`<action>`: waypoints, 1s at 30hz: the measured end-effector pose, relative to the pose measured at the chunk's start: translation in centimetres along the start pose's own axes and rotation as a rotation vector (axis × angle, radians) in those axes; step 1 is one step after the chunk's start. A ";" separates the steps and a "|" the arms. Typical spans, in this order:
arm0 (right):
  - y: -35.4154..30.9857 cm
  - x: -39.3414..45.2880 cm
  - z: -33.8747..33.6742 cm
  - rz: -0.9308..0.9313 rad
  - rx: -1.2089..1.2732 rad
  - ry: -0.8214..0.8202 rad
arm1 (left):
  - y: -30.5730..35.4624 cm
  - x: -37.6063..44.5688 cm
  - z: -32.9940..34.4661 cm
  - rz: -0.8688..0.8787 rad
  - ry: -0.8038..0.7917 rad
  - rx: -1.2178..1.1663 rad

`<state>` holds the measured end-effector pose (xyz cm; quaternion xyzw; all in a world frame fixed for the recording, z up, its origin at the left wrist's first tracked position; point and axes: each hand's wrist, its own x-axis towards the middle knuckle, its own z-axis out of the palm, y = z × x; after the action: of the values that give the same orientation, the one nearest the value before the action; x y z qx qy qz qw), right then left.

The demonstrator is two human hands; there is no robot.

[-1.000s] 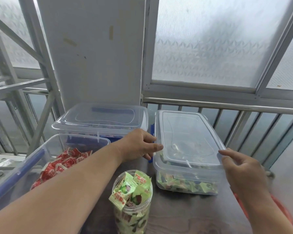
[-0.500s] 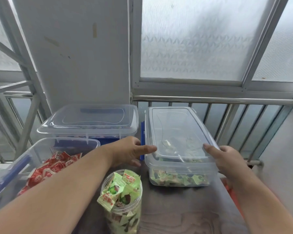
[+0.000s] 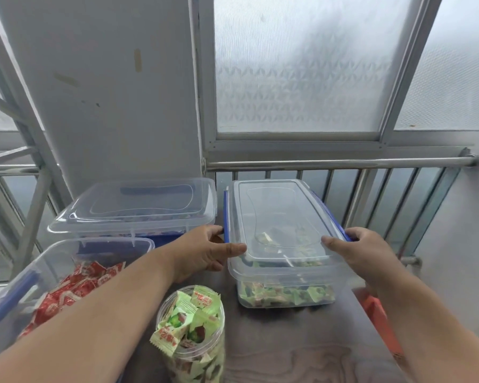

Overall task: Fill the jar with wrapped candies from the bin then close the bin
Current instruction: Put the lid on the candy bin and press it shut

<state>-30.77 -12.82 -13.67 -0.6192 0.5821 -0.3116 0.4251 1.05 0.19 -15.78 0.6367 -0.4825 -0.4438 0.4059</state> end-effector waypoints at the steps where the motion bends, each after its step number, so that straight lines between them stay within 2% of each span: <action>1: -0.3 0.5 -0.4 0.026 -0.005 -0.035 | 0.1 0.2 0.0 0.002 0.012 -0.016; 5: -2.0 3.3 -1.2 0.138 0.046 -0.110 | 1.9 1.3 0.3 -0.052 0.161 -0.055; 8: -2.8 5.0 -1.2 0.220 0.089 -0.159 | 3.5 2.1 1.0 -0.136 0.193 0.002; 11: -2.6 6.1 -0.3 0.240 0.032 -0.240 | 4.5 2.8 1.8 -0.183 0.217 0.051; 15: -1.9 6.9 0.8 0.114 -0.045 -0.164 | 4.4 3.1 2.0 -0.198 0.217 -0.078; 19: -2.1 7.4 0.6 -0.087 -0.303 -0.097 | 4.5 3.2 1.3 -0.210 0.191 -0.082; 23: -3.0 7.6 0.8 -0.121 -0.490 -0.109 | 5.6 2.9 1.1 -0.249 0.171 -0.064; 30: -3.3 7.1 1.1 -0.145 -0.523 -0.070 | 6.7 2.5 1.4 -0.271 0.177 0.067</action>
<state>-27.37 -19.74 -11.97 -0.7584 0.5820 -0.1588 0.2469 -1.63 -3.73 -10.21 0.7457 -0.3692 -0.4204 0.3617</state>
